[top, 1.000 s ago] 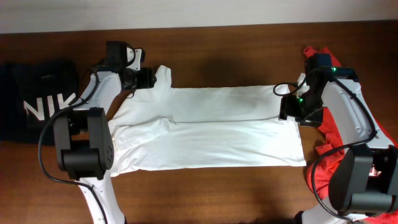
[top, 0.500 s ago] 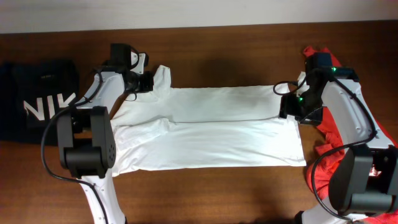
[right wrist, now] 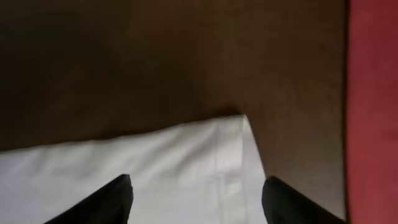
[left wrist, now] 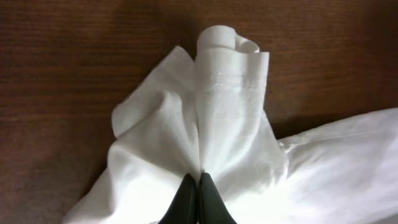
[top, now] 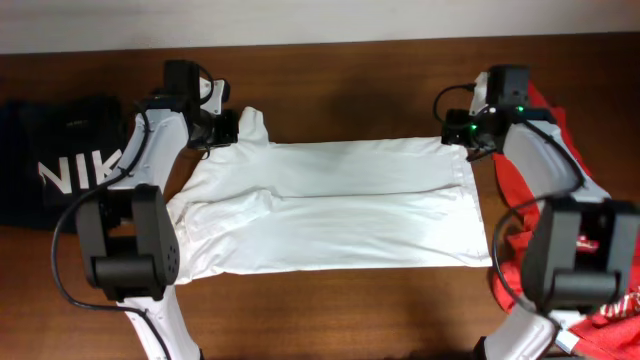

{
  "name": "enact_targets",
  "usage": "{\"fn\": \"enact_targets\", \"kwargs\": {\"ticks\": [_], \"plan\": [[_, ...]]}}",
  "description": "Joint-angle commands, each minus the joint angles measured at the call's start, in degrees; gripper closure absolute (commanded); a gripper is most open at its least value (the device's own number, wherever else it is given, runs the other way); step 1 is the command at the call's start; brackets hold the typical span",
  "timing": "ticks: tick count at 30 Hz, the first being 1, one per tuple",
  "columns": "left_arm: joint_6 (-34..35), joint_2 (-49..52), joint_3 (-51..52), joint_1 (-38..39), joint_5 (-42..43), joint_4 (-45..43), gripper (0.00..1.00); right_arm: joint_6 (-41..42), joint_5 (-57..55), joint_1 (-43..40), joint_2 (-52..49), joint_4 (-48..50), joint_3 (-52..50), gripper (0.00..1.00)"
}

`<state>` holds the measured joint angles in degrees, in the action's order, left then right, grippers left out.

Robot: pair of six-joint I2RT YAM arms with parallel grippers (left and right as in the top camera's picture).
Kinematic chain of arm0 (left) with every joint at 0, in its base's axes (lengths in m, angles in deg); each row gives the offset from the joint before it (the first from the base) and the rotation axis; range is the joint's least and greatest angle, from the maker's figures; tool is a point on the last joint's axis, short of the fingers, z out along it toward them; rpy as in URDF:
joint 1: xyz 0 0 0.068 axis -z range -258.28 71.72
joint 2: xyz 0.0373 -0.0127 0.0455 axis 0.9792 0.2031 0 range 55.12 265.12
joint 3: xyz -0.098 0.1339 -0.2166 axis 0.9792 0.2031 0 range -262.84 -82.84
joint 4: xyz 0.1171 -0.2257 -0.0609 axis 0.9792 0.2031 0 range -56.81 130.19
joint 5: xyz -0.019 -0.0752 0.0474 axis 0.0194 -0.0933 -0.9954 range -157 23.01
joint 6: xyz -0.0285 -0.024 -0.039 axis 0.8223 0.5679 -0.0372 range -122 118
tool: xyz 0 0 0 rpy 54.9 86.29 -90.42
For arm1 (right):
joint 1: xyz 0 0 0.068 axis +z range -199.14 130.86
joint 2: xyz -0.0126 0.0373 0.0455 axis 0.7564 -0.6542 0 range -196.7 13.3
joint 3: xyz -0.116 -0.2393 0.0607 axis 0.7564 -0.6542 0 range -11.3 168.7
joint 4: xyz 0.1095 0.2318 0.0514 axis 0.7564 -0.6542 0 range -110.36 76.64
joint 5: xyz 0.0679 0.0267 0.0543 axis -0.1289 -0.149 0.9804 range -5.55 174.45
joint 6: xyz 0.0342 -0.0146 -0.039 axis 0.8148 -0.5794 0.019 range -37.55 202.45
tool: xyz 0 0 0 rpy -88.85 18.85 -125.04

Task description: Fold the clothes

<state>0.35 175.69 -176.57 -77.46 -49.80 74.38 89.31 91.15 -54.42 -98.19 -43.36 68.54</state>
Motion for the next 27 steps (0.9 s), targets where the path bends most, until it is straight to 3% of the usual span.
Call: {"fn": "enact_targets", "kwargs": {"ticks": [1, 7, 10, 11, 12, 15, 21, 27], "plan": [[-0.46, -1.25, -0.92, -0.24, -0.07, 1.33, 1.00, -0.42, -3.65, -0.37, -5.44, 5.55, 0.48, 0.30], [-0.46, -1.22, -0.92, -0.24, -0.22, 2.05, 0.99, 0.09, -6.19, -0.37, -11.69, 11.87, 0.48, 0.41], [-0.46, -1.22, -0.92, -0.24, -0.66, 2.27, 0.99, 0.70, -6.12, -0.37, -12.24, 11.82, 0.48, 0.75], [-0.46, -1.22, -0.92, -0.24, -0.66, 2.47, 0.99, 0.85, -6.10, -0.44, -12.20, 11.47, 0.52, 0.93], [-0.46, -1.22, -0.92, -0.24, -0.66, 2.69, 0.99, 1.60, -6.12, -0.48, -11.98, 10.32, 0.85, 0.96], [-0.48, -1.38, -0.94, -0.31, -0.63, 4.31, 1.00, 1.57, -6.36, -0.48, -10.88, 2.62, 4.66, 0.96], [-0.48, -7.54, -0.94, -1.49, -0.44, 8.59, 1.00, 1.57, -7.41, -0.52, -7.15, -23.58, 22.14, 0.96], [-0.46, -11.89, -0.90, -1.46, -0.44, 26.97, 0.99, 1.51, -7.45, -1.49, -7.15, -46.03, 26.88, 0.96]]}}
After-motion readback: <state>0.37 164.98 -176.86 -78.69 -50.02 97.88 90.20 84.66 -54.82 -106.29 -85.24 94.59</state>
